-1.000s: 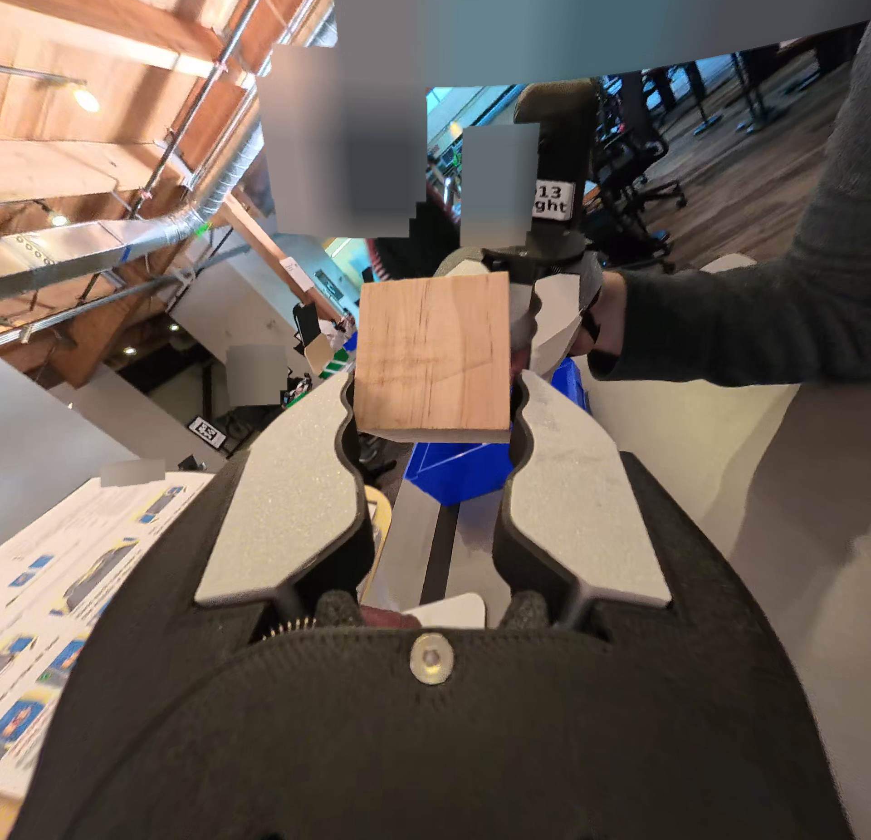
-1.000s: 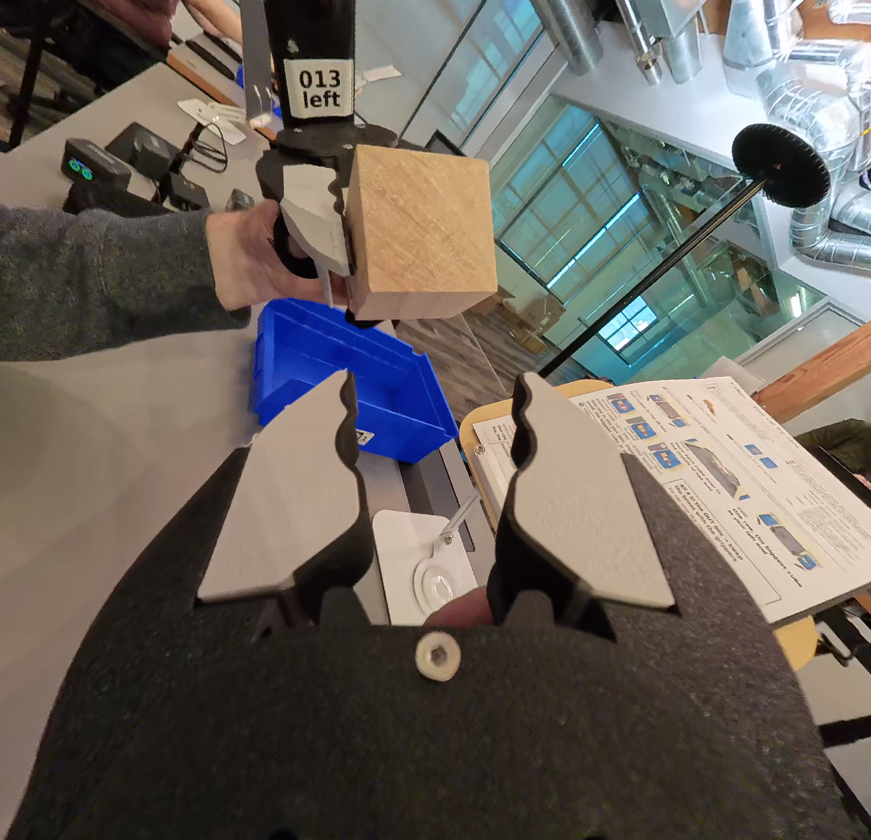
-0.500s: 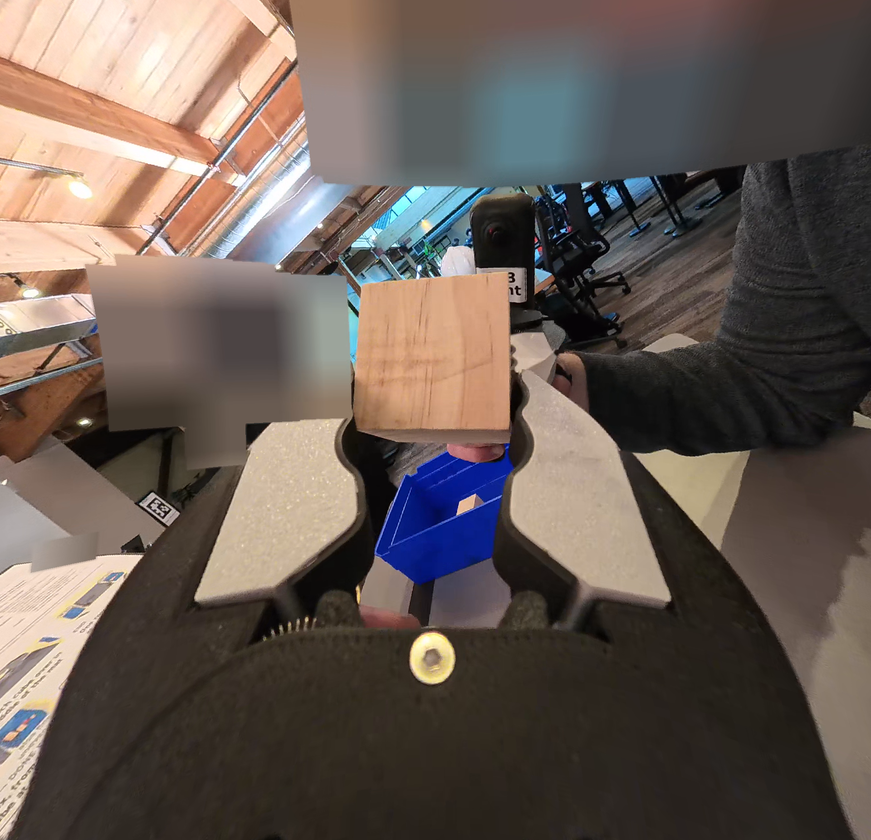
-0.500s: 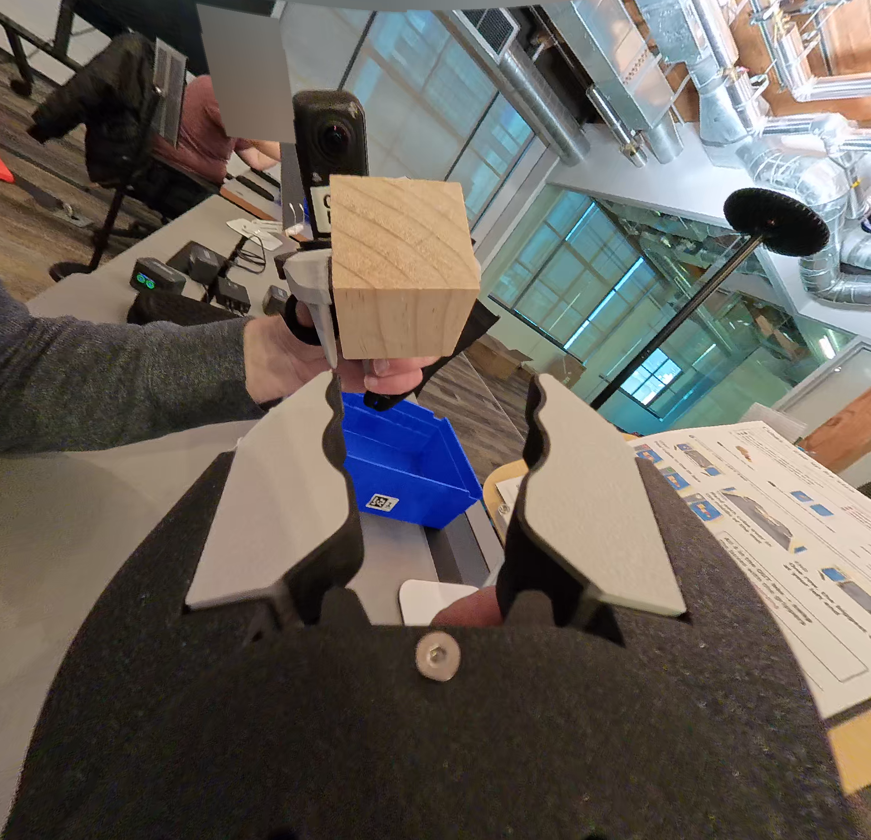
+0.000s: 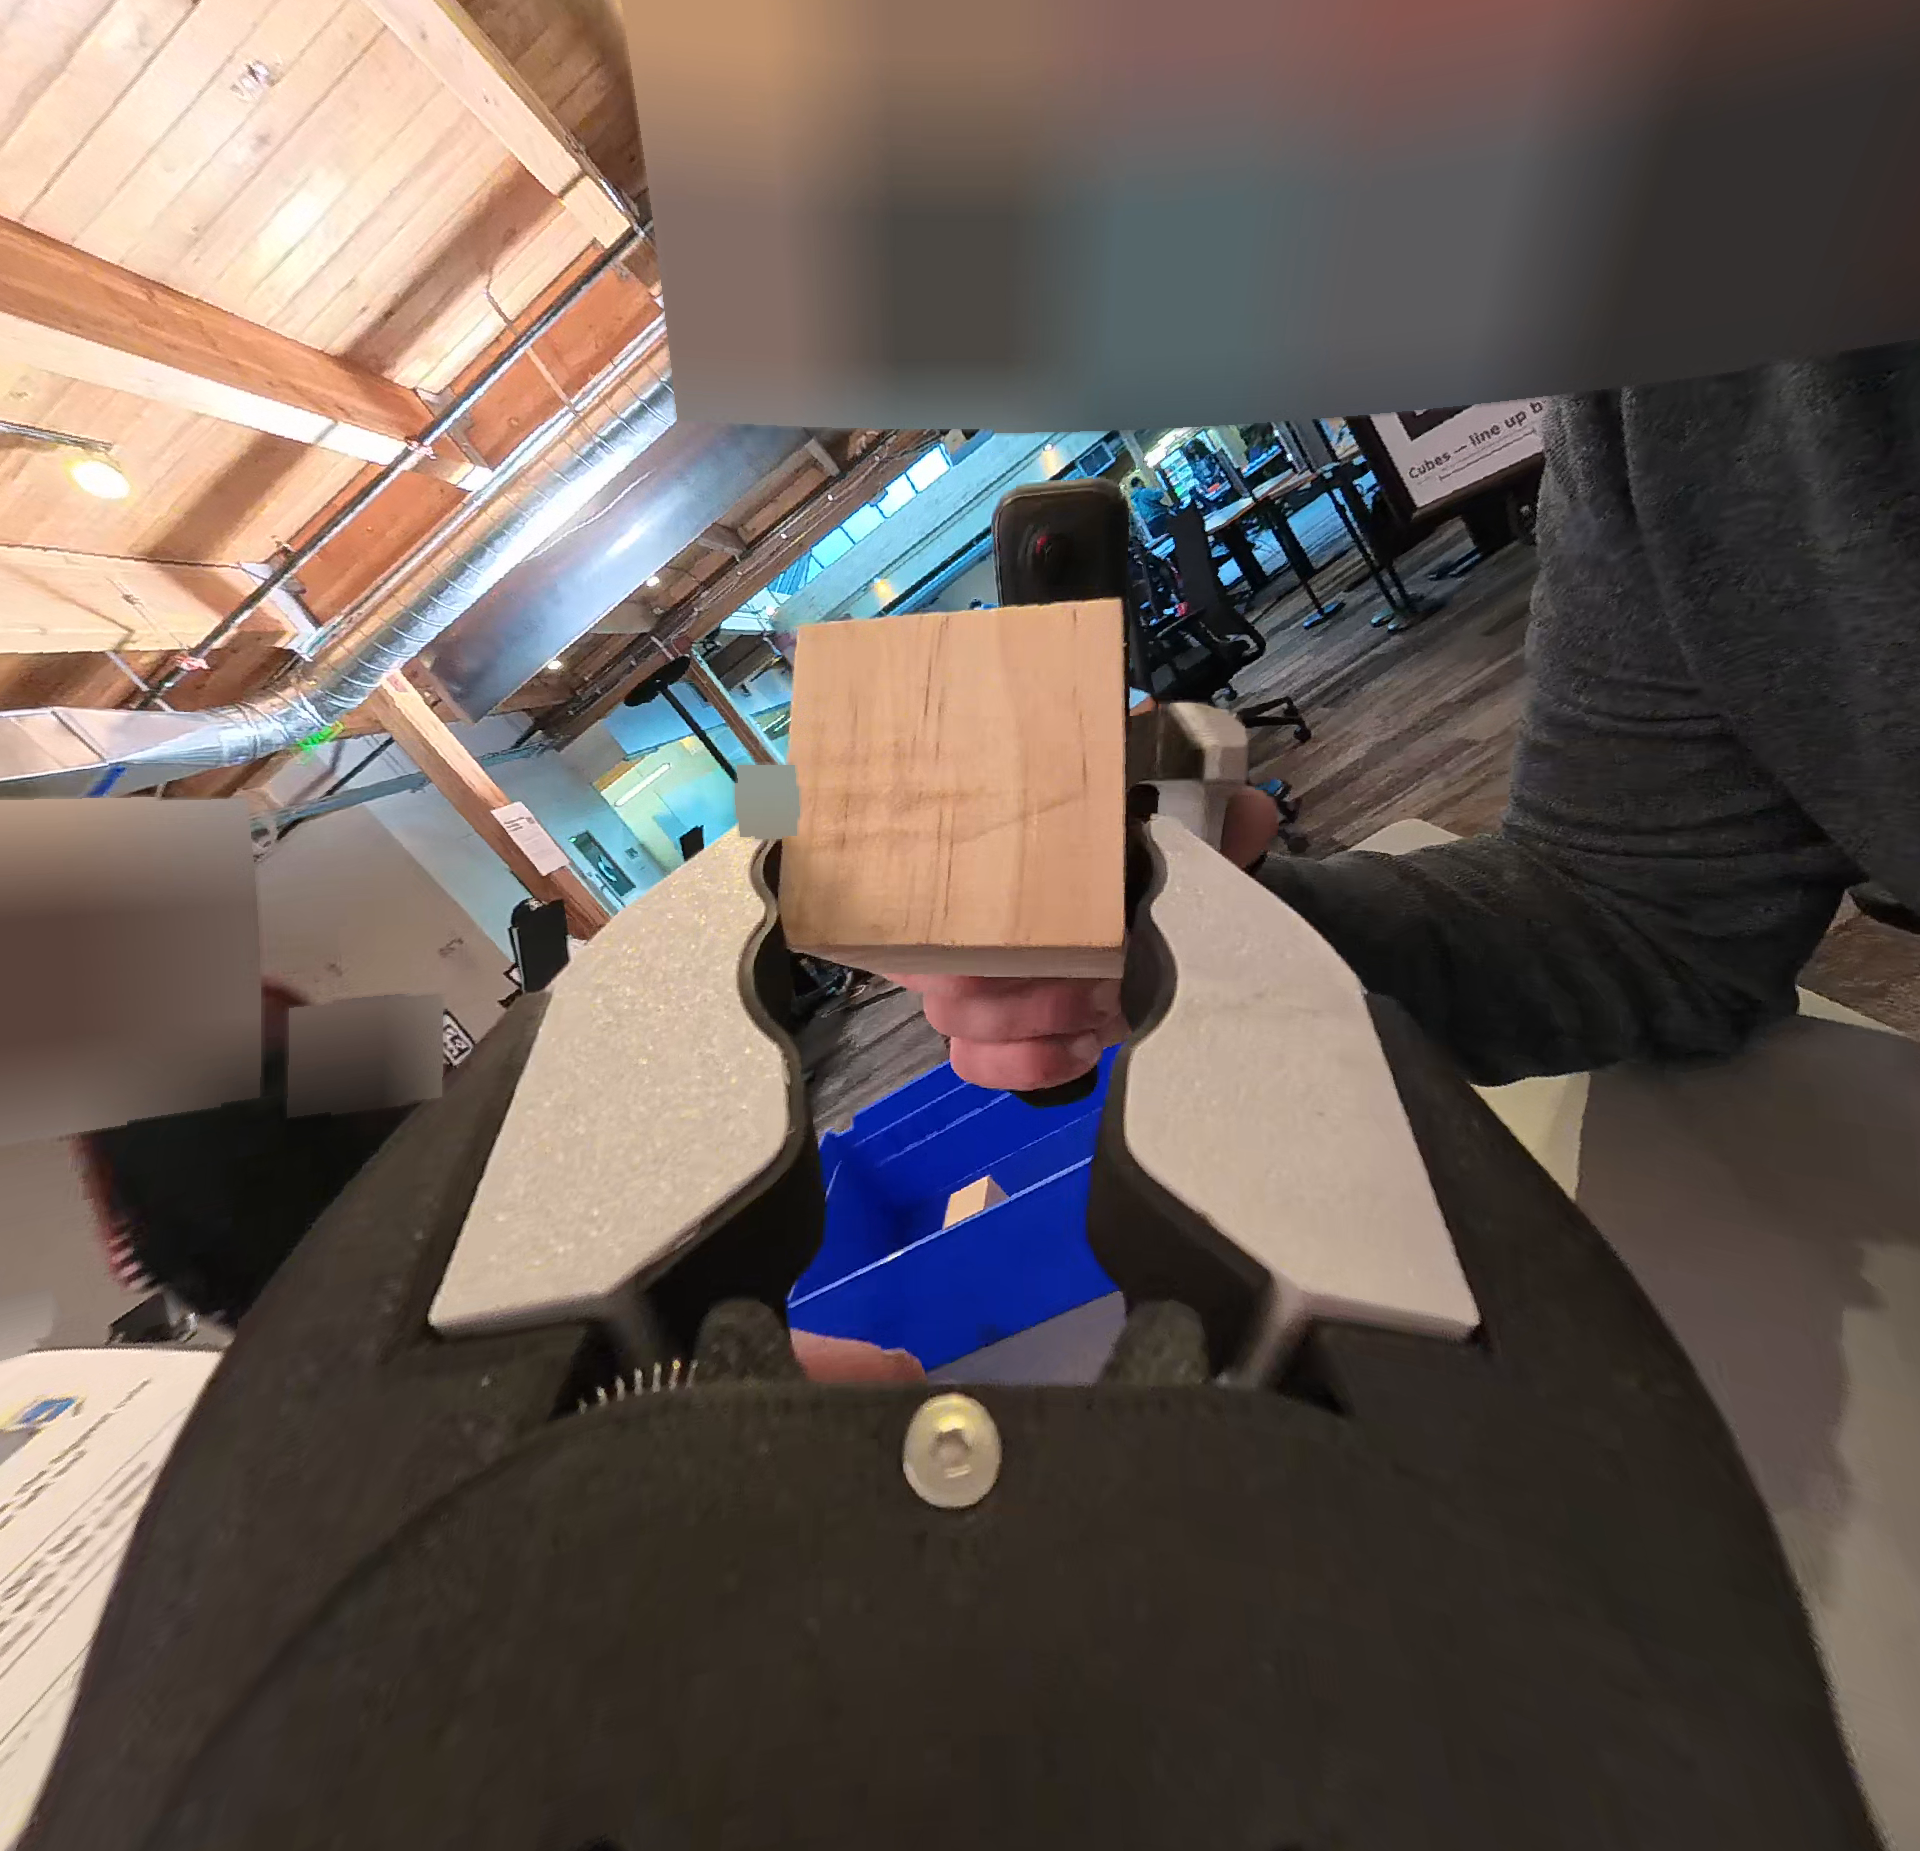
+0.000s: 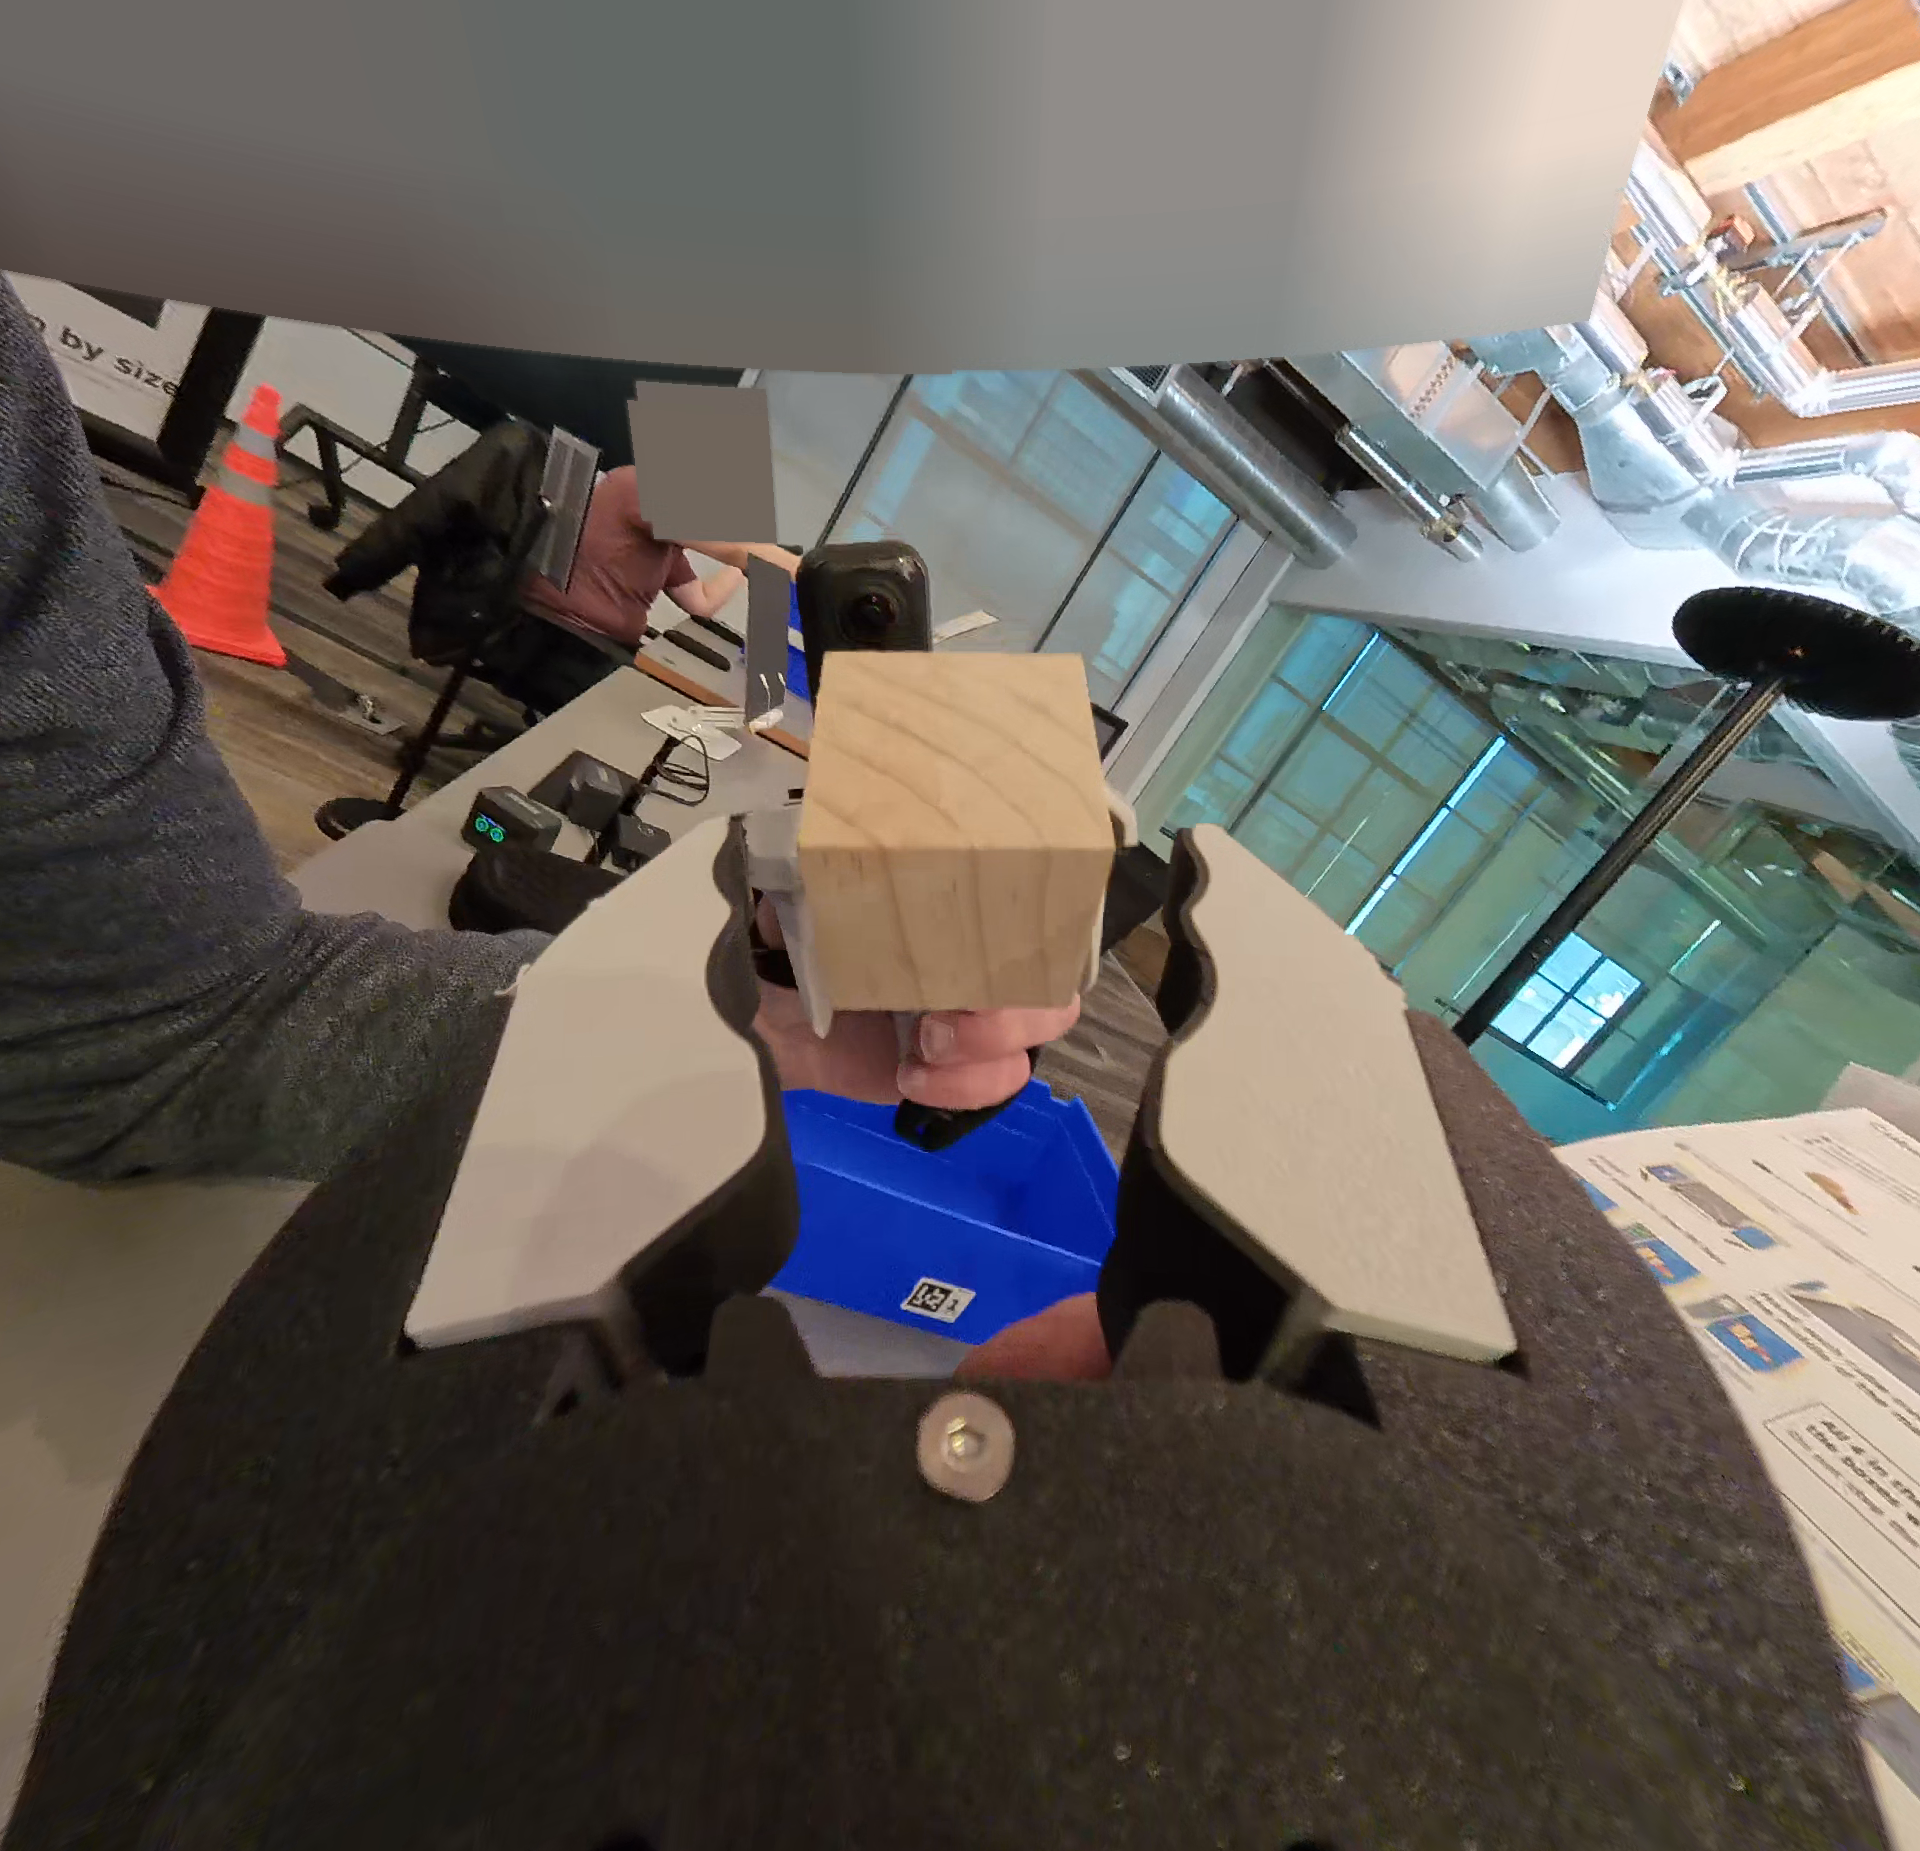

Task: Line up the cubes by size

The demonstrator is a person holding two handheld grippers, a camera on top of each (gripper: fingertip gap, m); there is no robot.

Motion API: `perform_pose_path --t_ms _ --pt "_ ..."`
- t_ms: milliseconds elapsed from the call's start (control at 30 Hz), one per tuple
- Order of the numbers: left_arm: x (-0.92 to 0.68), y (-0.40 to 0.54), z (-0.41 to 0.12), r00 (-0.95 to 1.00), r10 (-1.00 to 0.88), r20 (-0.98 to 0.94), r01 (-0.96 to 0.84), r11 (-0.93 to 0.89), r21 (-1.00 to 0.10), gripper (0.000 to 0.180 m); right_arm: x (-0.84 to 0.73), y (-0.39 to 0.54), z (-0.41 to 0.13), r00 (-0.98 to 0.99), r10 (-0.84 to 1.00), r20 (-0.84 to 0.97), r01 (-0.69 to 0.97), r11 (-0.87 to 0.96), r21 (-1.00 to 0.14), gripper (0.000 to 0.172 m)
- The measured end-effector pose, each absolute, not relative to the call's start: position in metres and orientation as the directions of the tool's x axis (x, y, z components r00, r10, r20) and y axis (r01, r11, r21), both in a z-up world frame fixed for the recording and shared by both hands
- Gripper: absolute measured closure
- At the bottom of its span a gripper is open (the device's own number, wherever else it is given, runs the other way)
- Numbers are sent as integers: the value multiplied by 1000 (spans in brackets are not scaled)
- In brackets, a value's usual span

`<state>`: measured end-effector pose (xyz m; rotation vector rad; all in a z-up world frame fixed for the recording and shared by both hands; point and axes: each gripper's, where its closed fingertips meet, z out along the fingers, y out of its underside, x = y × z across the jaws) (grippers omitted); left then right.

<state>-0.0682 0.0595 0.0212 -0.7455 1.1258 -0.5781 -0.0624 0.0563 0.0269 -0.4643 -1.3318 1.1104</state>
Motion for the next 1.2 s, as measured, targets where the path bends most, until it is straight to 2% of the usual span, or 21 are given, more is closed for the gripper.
perform_pose_path --t_ms 500,567,900,1200 --pt "-57 52 22 305 -750 -586 84 635 -768 119 -71 43 24 -138 819 557 -396 470 -789 109" --pt "-55 53 19 296 -752 -589 63 630 -774 119 -70 43 24 -130 812 569 -392 485 -782 113" --pt "-54 56 14 295 -742 -602 14 634 -773 119 -69 46 19 -129 787 603 -343 535 -772 114" --pt "-54 60 0 266 -732 -627 -113 622 -774 120 -67 47 9 -147 745 651 -281 599 -750 113"
